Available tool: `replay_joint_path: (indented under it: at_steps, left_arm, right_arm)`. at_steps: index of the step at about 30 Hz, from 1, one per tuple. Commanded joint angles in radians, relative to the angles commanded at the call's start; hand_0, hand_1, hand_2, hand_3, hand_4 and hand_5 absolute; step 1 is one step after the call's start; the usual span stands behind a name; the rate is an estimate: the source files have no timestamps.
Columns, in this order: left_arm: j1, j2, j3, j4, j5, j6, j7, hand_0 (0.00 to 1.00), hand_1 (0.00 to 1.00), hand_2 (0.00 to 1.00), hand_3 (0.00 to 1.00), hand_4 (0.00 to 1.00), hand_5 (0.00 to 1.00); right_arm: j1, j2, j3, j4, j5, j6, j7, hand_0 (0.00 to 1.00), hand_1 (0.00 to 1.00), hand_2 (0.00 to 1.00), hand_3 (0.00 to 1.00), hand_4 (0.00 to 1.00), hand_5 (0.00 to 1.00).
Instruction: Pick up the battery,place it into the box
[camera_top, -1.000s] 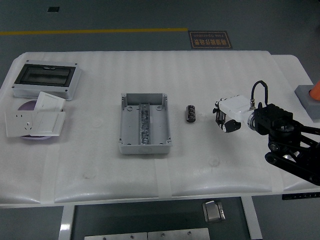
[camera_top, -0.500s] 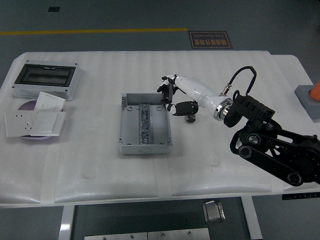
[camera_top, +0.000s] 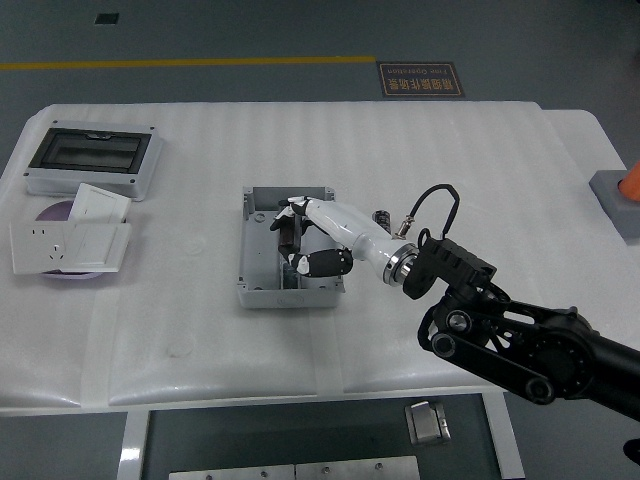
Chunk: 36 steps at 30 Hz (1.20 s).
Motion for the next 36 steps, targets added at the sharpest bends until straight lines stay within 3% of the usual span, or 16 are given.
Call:
replay_joint_path:
  at_steps: [3,4,9,10,19,28,36]
  left_arm:
    - [-0.001,0.000,0.000,0.000,-0.002,0.001,-0.001,0.639,0.640,0.574,0.593,0.557,0.150]
    - [-0.001,-0.001,-0.001,0.000,-0.001,0.001,0.000,0.639,0.641,0.574,0.593,0.559,0.149]
    - [-0.001,-0.002,0.003,0.001,-0.005,-0.001,0.001,0.639,0.641,0.574,0.593,0.559,0.149]
    - [-0.002,-0.002,0.004,0.001,-0.007,-0.001,0.000,0.640,0.641,0.575,0.594,0.560,0.150]
    - [-0.010,-0.001,0.006,0.001,-0.012,-0.001,-0.001,0.640,0.641,0.573,0.593,0.561,0.151]
    - [-0.011,-0.004,0.011,0.001,-0.015,-0.006,0.000,0.640,0.640,0.564,0.593,0.561,0.152]
    - [-0.012,-0.002,0.009,0.001,-0.015,-0.006,0.002,0.639,0.637,0.548,0.587,0.555,0.152]
  right_arm:
    - [-0.003,0.001,0.000,-0.008,-0.006,0.007,-0.009,0.841,0.749,0.809,0.998,0.444,0.176]
    - [-0.003,0.002,0.000,-0.010,-0.008,0.012,-0.012,0.906,0.837,0.899,0.998,0.507,0.159]
    - [-0.003,0.006,-0.002,-0.016,-0.002,0.029,-0.019,0.906,0.837,0.899,0.998,0.507,0.159]
    - [-0.005,0.006,0.002,-0.016,0.000,0.029,-0.018,0.948,0.873,0.950,0.998,0.717,0.230]
    - [-0.010,-0.032,0.071,-0.027,0.014,0.031,-0.014,0.971,0.897,0.984,0.998,0.768,0.239]
    - [-0.007,-0.031,0.042,-0.032,0.001,0.049,-0.026,0.984,0.895,0.979,0.998,0.807,0.271]
    - [0.038,-0.147,0.042,-0.107,-0.090,0.068,-0.057,0.987,0.897,0.975,0.998,0.807,0.266]
